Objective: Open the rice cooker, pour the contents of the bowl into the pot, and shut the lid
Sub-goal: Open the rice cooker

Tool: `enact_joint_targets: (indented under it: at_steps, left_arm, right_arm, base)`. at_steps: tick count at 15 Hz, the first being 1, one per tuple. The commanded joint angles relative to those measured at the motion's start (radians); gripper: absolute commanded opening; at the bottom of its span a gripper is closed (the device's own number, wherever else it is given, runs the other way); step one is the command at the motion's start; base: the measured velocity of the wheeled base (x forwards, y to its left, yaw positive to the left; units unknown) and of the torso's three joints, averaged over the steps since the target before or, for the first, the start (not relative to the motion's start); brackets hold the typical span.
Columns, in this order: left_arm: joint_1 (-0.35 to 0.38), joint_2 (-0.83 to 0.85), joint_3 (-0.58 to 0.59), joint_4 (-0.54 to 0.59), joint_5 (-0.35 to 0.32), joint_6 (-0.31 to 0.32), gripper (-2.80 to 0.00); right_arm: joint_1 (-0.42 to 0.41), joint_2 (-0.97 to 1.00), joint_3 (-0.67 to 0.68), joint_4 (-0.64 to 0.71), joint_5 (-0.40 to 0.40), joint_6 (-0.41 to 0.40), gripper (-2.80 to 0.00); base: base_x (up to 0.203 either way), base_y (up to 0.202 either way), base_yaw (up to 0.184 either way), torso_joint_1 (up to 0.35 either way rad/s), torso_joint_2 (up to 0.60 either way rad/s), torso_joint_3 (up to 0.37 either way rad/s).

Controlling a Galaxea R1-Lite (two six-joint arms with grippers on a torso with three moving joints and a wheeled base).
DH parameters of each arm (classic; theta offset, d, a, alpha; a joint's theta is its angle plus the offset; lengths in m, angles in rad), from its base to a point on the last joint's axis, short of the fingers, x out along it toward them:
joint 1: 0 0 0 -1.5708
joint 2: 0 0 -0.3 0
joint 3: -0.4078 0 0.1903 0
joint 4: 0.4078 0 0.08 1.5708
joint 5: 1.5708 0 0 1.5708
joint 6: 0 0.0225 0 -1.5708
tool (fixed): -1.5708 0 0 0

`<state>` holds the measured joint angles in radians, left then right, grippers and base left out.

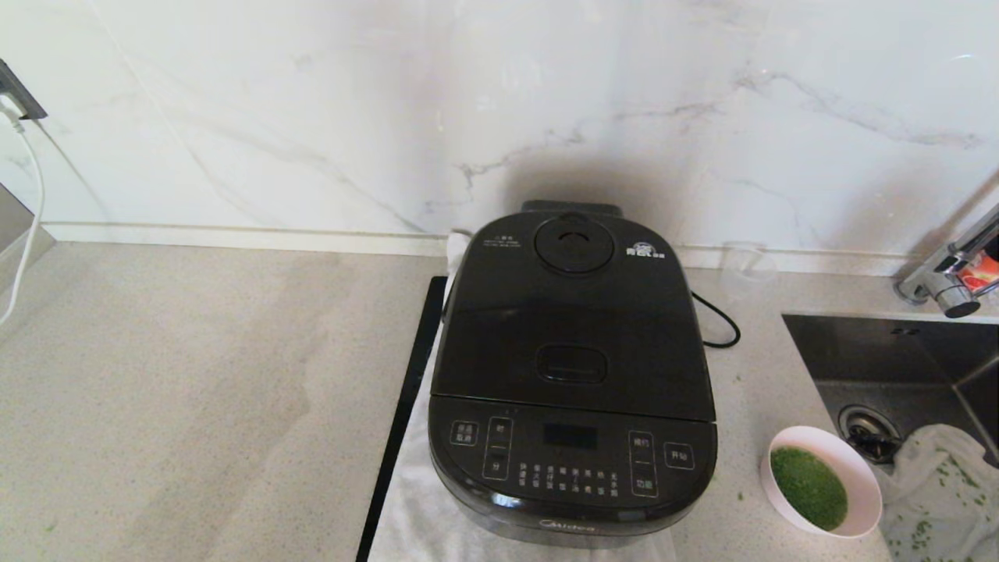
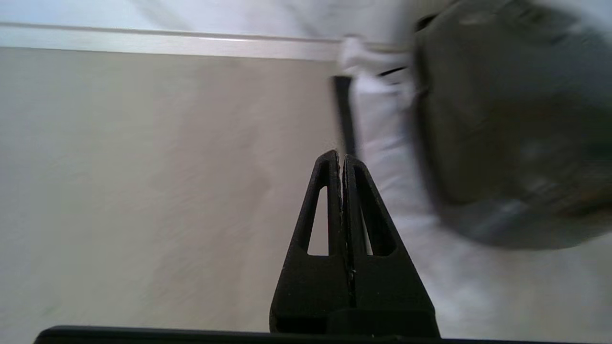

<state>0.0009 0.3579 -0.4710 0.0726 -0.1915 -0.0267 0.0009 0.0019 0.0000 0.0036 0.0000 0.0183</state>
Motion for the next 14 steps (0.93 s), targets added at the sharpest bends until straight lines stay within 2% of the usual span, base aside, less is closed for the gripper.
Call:
enact_joint_targets:
  at_steps: [1,4,6,8,11,14]
  left_arm:
    - [-0.001,0.34,-0.182,0.008,-0.089,-0.064,-2.8]
    - [-0.05,0.629,-0.44,0.061,-0.242,-0.183,-2.8]
    - [-0.186,0.788,-0.553,0.097,-0.295,-0.245,-2.8]
    - [-0.344,0.912,-0.607,0.111,-0.313,-0.285,-2.8]
    - [-0.485,1.054,-0.636,0.098,-0.271,-0.327,-2.8]
    - [-0.61,1.131,-0.655,0.026,-0.133,-0.351,-2.8]
  right_arm:
    - [0.001,0.0,0.0,0.0,0.0,0.0,-2.8]
    - [0.0,0.0,0.0,-0.001,0.0,0.001,-2.8]
    - [-0.001,0.0,0.0,0.0,0.0,0.0,-2.8]
    - [0.0,0.0,0.0,0.001,0.0,0.0,-2.8]
    - [0.0,0.0,0.0,0.0,-0.001,0.001,-2.8]
    - [0.001,0.0,0.0,0.0,0.0,0.0,-2.8]
  base:
    - [0.0,0.0,0.0,0.0,0.0,0.0]
    - [0.0,0.0,0.0,0.0,0.0,0.0]
    - [0.0,0.0,0.0,0.0,0.0,0.0]
    - [0.0,0.0,0.0,0.0,0.0,0.0]
    - [0.0,0.0,0.0,0.0,0.0,0.0]
    - [0.0,0.0,0.0,0.0,0.0,0.0]
